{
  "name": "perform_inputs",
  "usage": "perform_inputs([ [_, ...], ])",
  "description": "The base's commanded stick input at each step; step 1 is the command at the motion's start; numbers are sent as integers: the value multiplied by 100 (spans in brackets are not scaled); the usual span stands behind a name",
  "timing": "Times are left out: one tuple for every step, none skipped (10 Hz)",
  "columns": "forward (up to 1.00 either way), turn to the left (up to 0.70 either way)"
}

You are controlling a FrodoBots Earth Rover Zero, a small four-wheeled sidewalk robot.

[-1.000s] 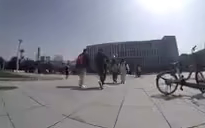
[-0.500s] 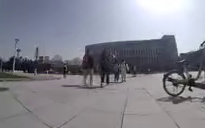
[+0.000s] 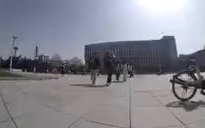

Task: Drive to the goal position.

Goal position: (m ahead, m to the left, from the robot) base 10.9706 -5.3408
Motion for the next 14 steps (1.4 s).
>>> perform_inputs([
  [70,0],
  [70,0],
  [70,0],
  [70,0],
  [70,0],
  [70,0],
  [70,0],
  [70,0],
  [70,0],
  [70,0],
  [70,0],
  [70,0],
  [70,-1],
  [70,-2],
])
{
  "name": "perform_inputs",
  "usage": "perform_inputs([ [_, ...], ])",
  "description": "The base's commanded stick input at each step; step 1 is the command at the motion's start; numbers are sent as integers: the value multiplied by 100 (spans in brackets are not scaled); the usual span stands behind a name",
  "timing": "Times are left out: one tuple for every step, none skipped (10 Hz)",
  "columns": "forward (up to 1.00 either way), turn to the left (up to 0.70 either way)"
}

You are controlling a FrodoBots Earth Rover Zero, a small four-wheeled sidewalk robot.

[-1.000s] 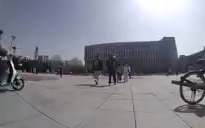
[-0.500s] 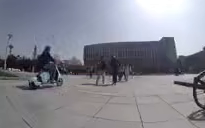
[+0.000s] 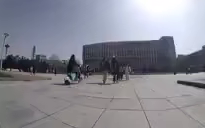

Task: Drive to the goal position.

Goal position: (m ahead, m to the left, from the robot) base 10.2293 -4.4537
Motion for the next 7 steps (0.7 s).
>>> perform_inputs([
  [70,-3],
  [70,-8],
  [70,-13],
  [70,-18],
  [70,-23],
  [70,-28],
  [70,-33],
])
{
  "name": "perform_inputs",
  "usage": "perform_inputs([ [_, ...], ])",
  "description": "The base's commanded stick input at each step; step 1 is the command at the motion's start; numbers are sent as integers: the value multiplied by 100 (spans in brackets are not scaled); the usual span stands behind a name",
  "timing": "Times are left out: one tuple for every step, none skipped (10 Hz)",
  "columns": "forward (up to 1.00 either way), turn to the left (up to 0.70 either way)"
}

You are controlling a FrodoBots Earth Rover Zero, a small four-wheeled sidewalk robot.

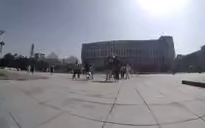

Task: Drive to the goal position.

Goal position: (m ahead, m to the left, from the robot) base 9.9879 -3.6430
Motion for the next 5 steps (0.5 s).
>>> perform_inputs([
  [70,-35],
  [70,-35],
  [70,-35],
  [70,-35],
  [70,-35],
])
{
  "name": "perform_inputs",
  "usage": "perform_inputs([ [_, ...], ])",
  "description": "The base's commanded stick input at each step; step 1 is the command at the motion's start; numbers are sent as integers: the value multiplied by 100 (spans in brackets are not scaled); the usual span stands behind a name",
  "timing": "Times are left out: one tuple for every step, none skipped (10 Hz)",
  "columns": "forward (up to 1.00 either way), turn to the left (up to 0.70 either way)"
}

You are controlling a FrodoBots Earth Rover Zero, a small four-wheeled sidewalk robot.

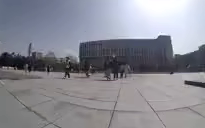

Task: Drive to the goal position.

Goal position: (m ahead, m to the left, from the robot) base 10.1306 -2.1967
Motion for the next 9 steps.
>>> perform_inputs([
  [70,-31],
  [70,-24],
  [70,-17],
  [70,-10],
  [70,-4],
  [70,-2],
  [70,-2],
  [70,-2],
  [70,-2],
])
